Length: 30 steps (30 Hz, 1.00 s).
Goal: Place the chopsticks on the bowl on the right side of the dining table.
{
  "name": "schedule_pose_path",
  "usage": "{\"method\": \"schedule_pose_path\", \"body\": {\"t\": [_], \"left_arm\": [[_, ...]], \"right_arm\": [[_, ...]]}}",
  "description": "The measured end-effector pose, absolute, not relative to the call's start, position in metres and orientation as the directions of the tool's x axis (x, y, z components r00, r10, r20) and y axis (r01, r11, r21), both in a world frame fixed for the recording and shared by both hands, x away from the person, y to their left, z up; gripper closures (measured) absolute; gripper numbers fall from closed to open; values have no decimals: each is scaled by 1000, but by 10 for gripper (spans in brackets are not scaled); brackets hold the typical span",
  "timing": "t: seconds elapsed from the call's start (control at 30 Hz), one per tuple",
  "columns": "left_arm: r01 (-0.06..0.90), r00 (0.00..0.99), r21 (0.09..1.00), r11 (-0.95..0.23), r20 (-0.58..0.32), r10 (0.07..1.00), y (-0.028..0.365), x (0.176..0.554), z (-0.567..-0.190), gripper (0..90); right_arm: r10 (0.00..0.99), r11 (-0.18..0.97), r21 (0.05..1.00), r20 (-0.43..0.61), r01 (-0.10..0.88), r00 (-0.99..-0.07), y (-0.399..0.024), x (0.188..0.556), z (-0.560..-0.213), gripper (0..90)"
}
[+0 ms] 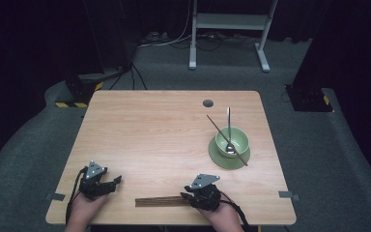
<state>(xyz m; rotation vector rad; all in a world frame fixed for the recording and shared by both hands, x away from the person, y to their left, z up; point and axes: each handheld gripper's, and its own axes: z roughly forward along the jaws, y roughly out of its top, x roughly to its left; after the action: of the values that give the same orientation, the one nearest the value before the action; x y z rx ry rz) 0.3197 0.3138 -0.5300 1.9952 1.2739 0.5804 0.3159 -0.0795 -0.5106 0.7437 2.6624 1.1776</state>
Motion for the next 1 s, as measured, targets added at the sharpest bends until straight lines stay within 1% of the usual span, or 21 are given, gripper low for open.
{"method": "schedule_pose_path", "body": {"t": [0.5,1.0], "left_arm": [[598,419,749,-284,9,908,314,319,-530,297],[597,421,749,-287,12,907,313,319,-530,298]], "right_arm": [[475,598,702,79,387,-877,-75,316,-515,720],[504,589,698,77,407,-860,-80,321,-517,727]]}}
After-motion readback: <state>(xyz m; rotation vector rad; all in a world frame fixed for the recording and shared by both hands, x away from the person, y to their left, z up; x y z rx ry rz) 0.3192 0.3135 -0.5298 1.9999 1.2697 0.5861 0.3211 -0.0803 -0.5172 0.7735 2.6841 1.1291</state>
